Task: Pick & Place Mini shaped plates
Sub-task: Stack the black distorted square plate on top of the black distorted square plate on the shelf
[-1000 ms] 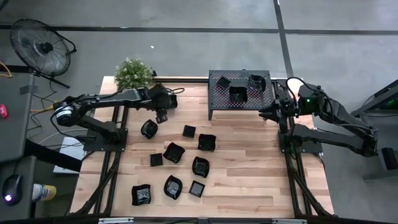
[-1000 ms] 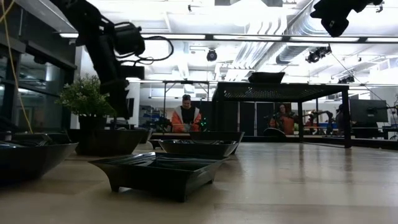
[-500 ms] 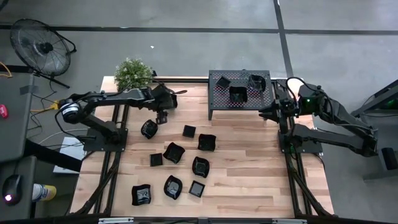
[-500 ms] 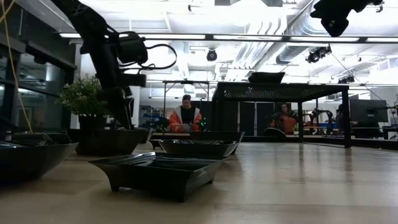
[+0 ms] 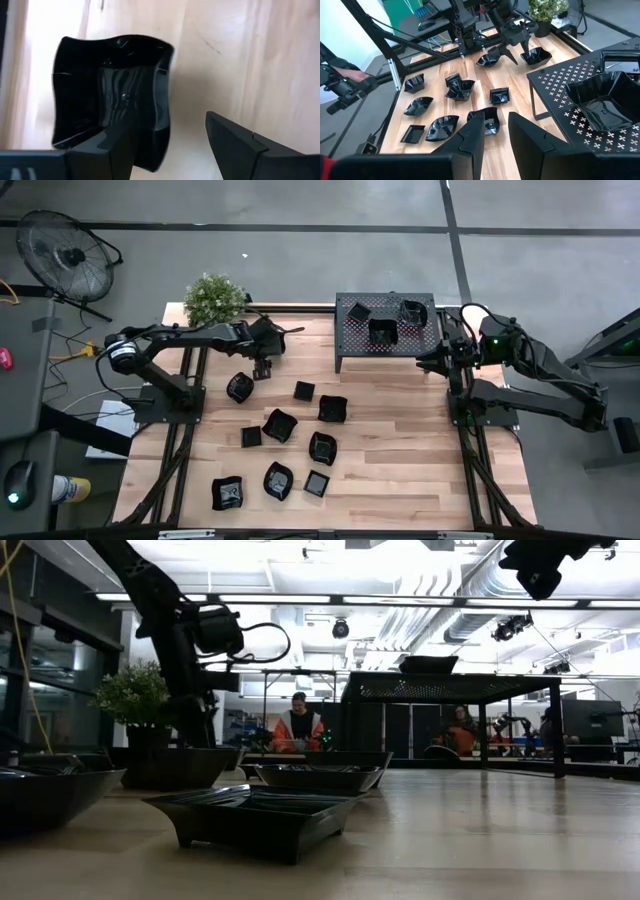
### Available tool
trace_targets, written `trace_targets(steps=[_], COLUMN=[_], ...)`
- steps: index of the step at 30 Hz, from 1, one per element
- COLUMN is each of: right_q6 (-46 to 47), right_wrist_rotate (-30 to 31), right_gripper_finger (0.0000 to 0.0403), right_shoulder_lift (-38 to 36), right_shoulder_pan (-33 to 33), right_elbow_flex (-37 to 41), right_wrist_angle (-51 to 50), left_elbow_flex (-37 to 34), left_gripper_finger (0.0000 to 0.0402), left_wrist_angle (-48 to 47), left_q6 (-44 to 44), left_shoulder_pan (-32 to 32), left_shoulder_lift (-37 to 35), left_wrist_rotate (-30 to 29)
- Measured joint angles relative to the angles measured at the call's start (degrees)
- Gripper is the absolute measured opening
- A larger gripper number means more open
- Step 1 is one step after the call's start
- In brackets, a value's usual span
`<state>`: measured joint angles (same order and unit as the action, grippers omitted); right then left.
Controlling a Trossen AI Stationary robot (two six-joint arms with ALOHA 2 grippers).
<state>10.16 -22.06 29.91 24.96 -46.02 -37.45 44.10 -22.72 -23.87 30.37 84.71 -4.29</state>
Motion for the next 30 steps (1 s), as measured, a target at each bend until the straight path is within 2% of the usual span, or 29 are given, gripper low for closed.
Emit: trace_targets(steps=[5,13,20,30], right_q6=[0.3,0.3,0.3,0.3], right_wrist_rotate=[0.0,-0.1,-0.2,-0.2], right_gripper_finger=[0.0083,0.0083,0.0083,0.0083], right_shoulder_lift=[0.0,0.0,0.0,0.0], right_shoulder_pan=[0.0,0.0,0.0,0.0], right_elbow_flex=[0.0,0.0,0.0,0.0], right_wrist_angle=[0.0,0.0,0.0,0.0], left_elbow_flex=[0.0,0.0,0.0,0.0], left_gripper_finger=[0.0219,0.0183,0.0162,0.0097], left_wrist_angle=[0.1,0.2,0.3,0.3], left_q6=[-0.1,0.2,0.3,1.4], left_shoulder_pan=[1.0,1.9,1.9,1.9], left_shoulder_lift=[0.0,2.1,2.2,2.2], left_wrist_rotate=[-0.2,0.9,-0.8,-1.2])
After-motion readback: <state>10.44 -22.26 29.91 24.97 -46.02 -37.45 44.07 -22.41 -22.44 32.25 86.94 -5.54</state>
